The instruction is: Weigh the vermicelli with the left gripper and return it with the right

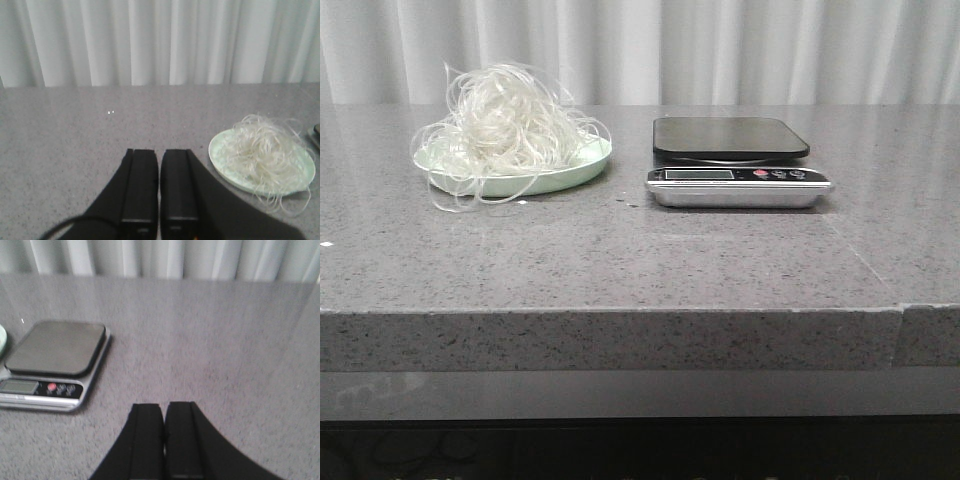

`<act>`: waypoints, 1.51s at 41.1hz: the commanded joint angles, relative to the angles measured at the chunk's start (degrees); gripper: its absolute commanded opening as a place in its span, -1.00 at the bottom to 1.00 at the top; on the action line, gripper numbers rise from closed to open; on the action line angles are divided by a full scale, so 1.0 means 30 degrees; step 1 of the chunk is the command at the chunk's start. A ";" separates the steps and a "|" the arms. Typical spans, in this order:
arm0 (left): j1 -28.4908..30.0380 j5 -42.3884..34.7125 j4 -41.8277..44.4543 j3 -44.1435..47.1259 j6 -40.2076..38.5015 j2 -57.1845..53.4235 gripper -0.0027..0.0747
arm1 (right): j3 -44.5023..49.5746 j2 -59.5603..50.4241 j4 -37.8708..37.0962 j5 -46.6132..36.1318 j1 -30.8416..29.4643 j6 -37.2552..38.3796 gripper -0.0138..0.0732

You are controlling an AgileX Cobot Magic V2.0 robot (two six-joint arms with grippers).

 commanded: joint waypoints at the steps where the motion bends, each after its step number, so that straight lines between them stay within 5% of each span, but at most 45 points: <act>1: 0.0012 -0.1304 -0.0192 0.0018 -0.0213 0.0752 -0.57 | -0.0081 0.1030 -0.0034 -0.1142 -0.0075 -0.0187 -0.32; 15: 0.0012 -0.1483 -0.0192 0.1415 -0.0213 0.1852 -0.51 | 0.0179 0.3514 -0.0034 -0.0549 -0.0075 -0.0187 -0.32; 19: 0.0012 -0.1603 -0.0192 0.1415 -0.0213 0.2159 -0.18 | 0.0179 0.4050 -0.0034 -0.0566 -0.0075 -0.0187 -0.19; 23: 0.0012 -0.1890 -0.0192 0.1415 -0.0213 0.2394 0.32 | 0.0179 0.4237 -0.0034 -0.0711 -0.0075 -0.0529 0.19; 26: -0.0022 -0.1996 -0.0192 0.1348 0.0060 0.2768 0.51 | 0.0179 0.4243 -0.0034 -0.1021 -0.0075 -0.0529 0.46; 33: -0.0751 -0.1957 -0.0430 0.0227 0.0535 0.4245 0.51 | 0.0179 0.4243 -0.0034 -0.1706 -0.0075 -0.0529 0.52; 51: -0.6189 -0.3927 -0.0430 -0.4311 0.0851 1.1381 0.51 | 0.0179 0.4243 -0.0034 -0.1801 -0.0075 -0.0529 0.52; 62: -0.7079 -0.4166 -0.0430 -0.7657 0.0851 1.6627 0.51 | 0.0179 0.4243 -0.0034 -0.1801 -0.0075 -0.0529 0.52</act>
